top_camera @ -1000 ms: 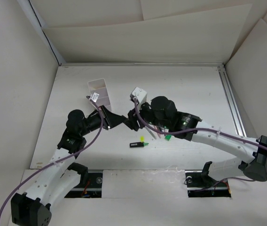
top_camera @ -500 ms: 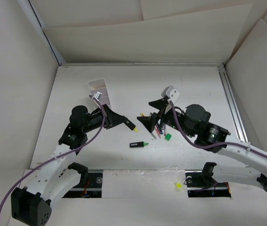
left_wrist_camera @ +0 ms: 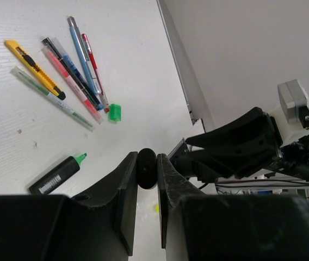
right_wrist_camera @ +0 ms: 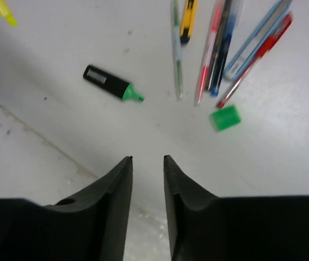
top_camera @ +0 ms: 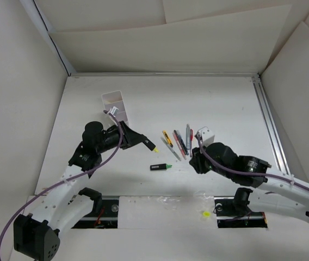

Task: Sort the stationery into containers
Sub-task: Move the pen cap to the center of the board.

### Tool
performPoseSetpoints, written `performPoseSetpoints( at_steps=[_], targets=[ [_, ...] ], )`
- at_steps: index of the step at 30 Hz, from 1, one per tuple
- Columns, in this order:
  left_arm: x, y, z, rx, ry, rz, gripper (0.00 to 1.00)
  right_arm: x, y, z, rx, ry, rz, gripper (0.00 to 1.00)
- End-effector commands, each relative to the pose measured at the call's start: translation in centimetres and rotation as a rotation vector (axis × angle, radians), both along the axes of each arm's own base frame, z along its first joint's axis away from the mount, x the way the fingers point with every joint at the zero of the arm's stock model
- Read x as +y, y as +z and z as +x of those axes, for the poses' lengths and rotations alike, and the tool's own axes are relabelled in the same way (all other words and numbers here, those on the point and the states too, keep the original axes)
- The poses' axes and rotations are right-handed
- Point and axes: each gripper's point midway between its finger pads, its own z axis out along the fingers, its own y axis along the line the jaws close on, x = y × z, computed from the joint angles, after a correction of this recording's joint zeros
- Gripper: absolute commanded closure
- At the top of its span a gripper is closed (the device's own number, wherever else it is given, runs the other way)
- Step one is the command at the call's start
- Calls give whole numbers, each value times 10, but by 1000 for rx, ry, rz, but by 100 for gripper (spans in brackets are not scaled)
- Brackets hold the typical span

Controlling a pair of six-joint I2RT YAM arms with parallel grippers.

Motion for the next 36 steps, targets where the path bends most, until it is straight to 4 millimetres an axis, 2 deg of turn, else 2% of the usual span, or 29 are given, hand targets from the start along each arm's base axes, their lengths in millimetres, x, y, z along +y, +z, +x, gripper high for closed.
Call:
performPoseSetpoints(
  at_steps=[1,2,5,6,8,9,11,12,17,20,21,23,24,28,32,36],
  targets=[
    [3,15,-2,-90,-1,6,100,-13,-7,-26,156,-60,-7,62],
    [5,10,-2,-76,8,24,100,-23,-13,-32,186,-72,-50,59],
    [9,20,-8,-121,22,20,100,-35,-25,-43,258,-90,-116,47],
    [12,16,-9,-115,35,26,100,-44,-32,-53,302,-76,-160,44],
    [17,21,-10,-149,58,35,100,-45,-36,-62,352,-55,-216,37],
    [20,19,-10,-144,78,43,100,-43,-38,-72,398,-17,-233,35],
    [21,21,-13,-156,77,46,100,-43,-39,-80,457,-4,-287,33],
    [22,26,-16,-176,78,37,100,-47,-47,-83,493,3,-359,32],
    [25,16,-26,-184,66,41,100,-47,-60,-111,660,70,-422,33],
    [21,16,-36,-191,20,8,100,-45,-72,-130,770,64,-400,40],
    [21,10,-39,-184,9,8,100,-51,-78,-136,802,32,-396,44],
    [20,9,-43,-187,-3,4,100,-46,-82,-148,862,61,-355,45],
    [21,-1,-44,-171,-6,21,100,-49,-85,-152,887,52,-361,45],
    [25,-1,-52,-188,-10,34,100,-65,-96,-169,966,61,-419,44],
    [28,6,-56,-224,1,23,100,-75,-106,-175,1011,70,-502,44],
    [29,6,-60,-224,1,23,100,-62,-114,-173,1021,85,-480,45]
  ],
)
